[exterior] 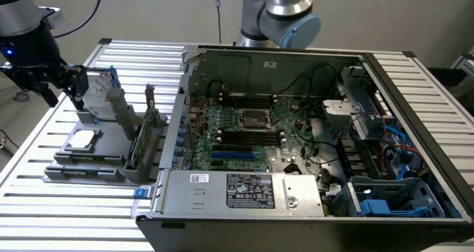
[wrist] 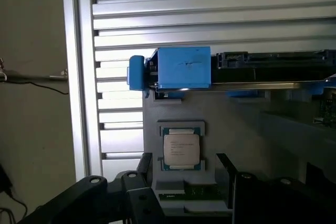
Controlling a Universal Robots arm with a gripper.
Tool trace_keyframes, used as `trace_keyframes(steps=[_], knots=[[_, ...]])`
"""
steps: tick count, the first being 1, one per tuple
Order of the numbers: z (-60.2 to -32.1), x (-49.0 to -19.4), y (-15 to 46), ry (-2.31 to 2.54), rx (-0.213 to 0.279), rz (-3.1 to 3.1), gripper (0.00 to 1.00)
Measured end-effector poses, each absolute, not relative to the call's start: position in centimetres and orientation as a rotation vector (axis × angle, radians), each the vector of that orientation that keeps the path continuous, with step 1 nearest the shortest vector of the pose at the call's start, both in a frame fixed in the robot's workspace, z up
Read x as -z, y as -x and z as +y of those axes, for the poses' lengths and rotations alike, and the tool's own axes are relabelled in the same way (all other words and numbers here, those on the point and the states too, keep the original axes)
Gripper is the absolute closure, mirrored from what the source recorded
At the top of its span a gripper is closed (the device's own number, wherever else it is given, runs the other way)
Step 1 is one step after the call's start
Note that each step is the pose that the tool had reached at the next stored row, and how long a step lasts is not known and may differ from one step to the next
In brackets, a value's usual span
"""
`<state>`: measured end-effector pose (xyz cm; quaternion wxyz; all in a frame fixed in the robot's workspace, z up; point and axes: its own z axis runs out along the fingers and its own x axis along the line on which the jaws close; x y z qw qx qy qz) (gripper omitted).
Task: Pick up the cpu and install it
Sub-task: 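Pick up the cpu and move it towards the insertion slot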
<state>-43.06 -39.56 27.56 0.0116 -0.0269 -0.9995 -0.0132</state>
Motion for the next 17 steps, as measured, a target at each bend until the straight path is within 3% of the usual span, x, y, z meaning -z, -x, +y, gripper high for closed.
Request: trace_keyframes(steps=[17], knots=[[-40.6,-24.5,43.1,0.073,0.041,-3.117,0.4]])
